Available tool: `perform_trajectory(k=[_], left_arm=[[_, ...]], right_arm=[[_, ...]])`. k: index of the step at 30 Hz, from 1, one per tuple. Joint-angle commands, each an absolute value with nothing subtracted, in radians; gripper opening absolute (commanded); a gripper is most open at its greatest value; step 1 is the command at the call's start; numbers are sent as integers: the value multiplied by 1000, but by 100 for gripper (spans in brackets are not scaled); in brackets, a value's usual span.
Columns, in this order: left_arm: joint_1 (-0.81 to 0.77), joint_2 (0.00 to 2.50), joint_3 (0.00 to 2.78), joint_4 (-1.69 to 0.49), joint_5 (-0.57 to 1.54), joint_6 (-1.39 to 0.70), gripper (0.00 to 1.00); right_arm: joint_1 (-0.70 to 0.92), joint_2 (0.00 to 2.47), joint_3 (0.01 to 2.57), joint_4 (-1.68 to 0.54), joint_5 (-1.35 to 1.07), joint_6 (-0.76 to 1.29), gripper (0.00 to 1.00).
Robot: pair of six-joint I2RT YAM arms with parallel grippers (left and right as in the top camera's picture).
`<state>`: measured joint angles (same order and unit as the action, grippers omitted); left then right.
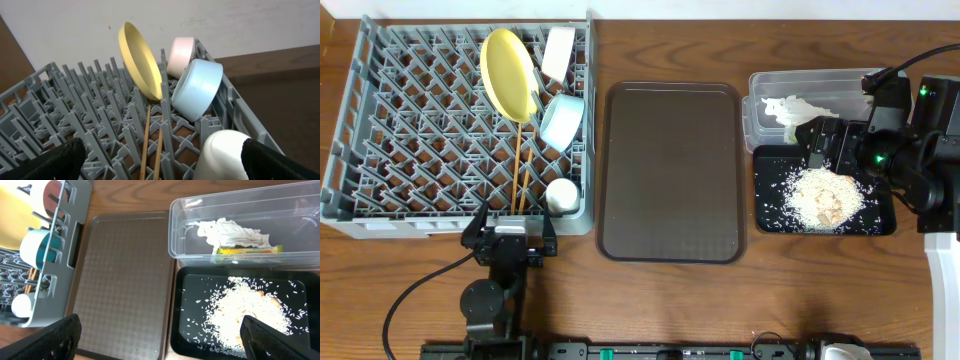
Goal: Sort waste into correct bins and load items into the dishwasher
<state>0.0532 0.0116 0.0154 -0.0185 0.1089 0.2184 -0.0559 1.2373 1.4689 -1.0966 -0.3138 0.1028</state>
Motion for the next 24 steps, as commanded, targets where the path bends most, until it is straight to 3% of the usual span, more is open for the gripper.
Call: perform_trajectory(k=[1, 24], left_arm=[[47, 1, 4, -59, 120, 235, 100], [47, 24, 4, -59, 120, 235, 99]], right_arm=[[-58, 1242, 1470, -1097, -311, 111, 99], [-58, 1242, 1470, -1097, -311, 111, 99]])
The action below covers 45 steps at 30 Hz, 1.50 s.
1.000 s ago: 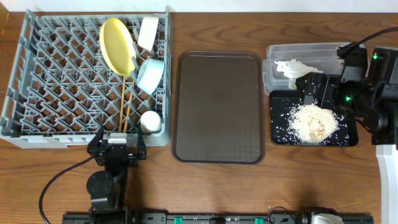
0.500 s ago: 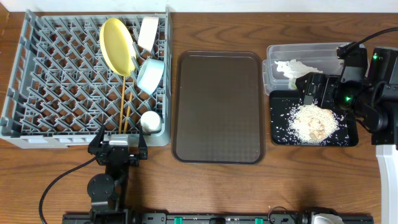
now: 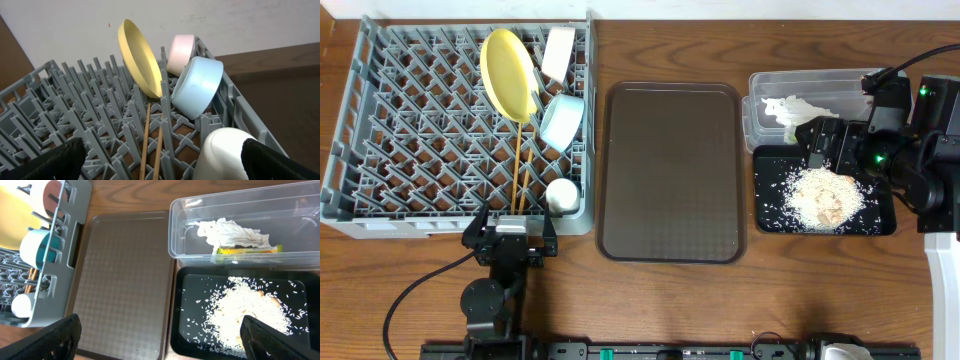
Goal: Sort waste into correct bins and load items into the dishwasher
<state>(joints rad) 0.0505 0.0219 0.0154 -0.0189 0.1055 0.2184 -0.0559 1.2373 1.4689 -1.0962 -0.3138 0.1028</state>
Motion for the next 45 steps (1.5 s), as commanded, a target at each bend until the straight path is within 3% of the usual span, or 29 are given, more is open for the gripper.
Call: perform_trajectory(k=[1, 12, 18, 36, 45], left_arm=[[47, 24, 4, -59, 120, 235, 99], [47, 24, 4, -59, 120, 235, 99], [47, 24, 4, -59, 120, 235, 99], [47, 24, 4, -59, 120, 235, 99], [47, 24, 4, -59, 120, 235, 99]], right_arm=[[-58, 1242, 1470, -1097, -311, 111, 99], [-58, 1245, 1468, -1070, -224, 81, 99], [-59, 1216, 1375, -818, -225, -83, 99], [-58, 624, 266, 206, -240, -106, 99], [-44, 262, 5, 240, -225, -110, 99]])
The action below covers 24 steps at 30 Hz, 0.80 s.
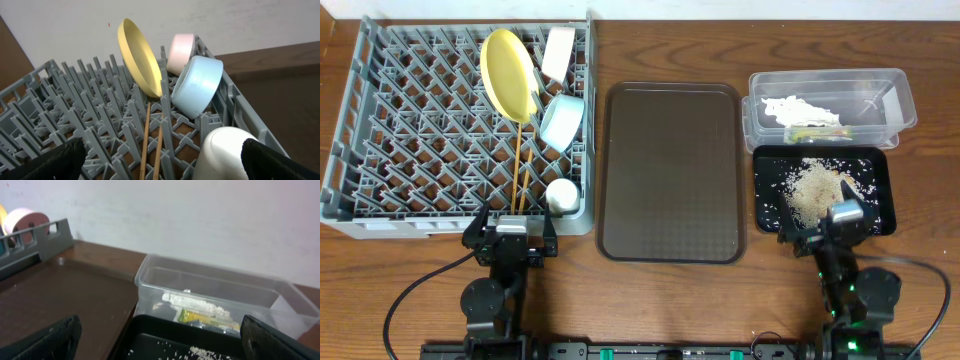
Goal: Sort waste into correct bins and load items into the dishwasher
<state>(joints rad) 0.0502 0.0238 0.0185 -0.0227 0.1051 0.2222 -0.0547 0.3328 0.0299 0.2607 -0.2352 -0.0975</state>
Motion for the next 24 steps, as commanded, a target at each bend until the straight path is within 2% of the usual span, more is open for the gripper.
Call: perform_trajectory(k=[1, 6, 11, 16, 24], left_arm=[[47, 24, 4, -59, 120, 235, 99], [47, 24, 4, -59, 120, 235, 99], [47, 24, 4, -59, 120, 235, 99], [47, 24, 4, -59, 120, 235, 99], [47, 24, 4, -59, 120, 235, 99]], right_arm=[[-43, 241, 6, 219, -225, -110, 99], [-43, 176, 6, 158, -224, -137, 99], [-43, 102, 6, -69, -234, -133, 99], [-43, 1, 6, -52, -233, -129, 99], [-44, 6, 6, -53, -234, -129, 99]])
